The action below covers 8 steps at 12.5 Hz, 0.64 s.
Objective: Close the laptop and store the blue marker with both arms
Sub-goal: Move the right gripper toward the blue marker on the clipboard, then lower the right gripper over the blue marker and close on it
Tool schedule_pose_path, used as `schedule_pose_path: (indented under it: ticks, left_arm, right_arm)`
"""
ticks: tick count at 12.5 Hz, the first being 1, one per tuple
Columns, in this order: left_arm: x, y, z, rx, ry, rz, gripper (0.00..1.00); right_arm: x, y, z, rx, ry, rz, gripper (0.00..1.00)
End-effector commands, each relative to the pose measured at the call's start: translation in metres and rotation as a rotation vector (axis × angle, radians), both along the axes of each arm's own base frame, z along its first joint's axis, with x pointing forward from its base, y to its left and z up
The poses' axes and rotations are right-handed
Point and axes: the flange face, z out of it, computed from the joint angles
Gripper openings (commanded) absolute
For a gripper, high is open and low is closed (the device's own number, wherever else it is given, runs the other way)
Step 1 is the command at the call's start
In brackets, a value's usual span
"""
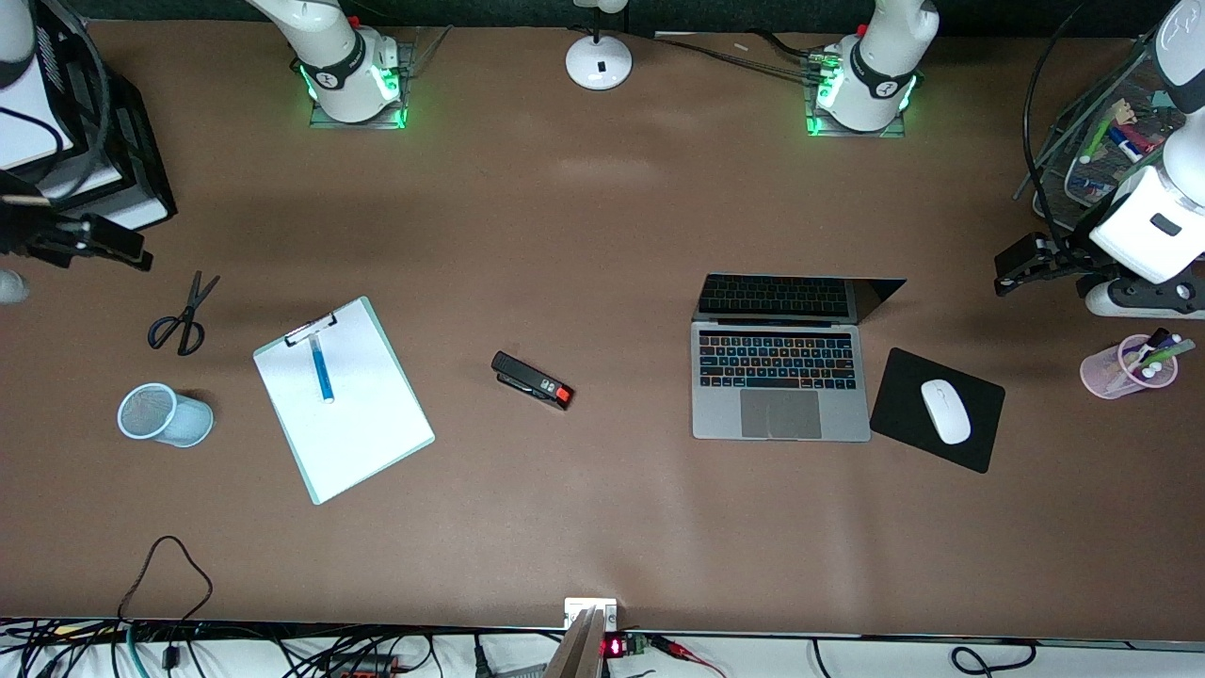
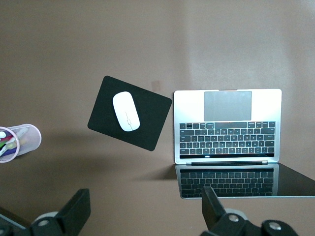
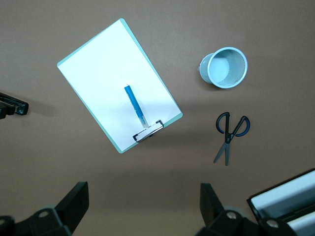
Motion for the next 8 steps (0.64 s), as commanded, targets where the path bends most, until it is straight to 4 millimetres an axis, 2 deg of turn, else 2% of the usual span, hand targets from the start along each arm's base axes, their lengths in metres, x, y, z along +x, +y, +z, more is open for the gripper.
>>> schedule_pose_path:
  ticks: [1, 5, 8]
  left_arm:
    - [0.0, -0.001, 0.008, 0.017, 0.014, -0.015, 1.0]
    - [-0.002, 0.0, 0.008, 0.017, 0.026, -0.012, 1.0]
    - [-0.002, -0.003, 0.007, 0.017, 0.028, -0.015, 1.0]
  right_arm:
    - [0.022, 0.005, -0.034, 0.003, -0.003, 0.005, 1.0]
    - [0.055, 0.01, -0.096, 0.017, -0.014, 0.0, 1.0]
    - [0.071, 0.04, -0.137, 0.006, -0.015, 0.039, 1.0]
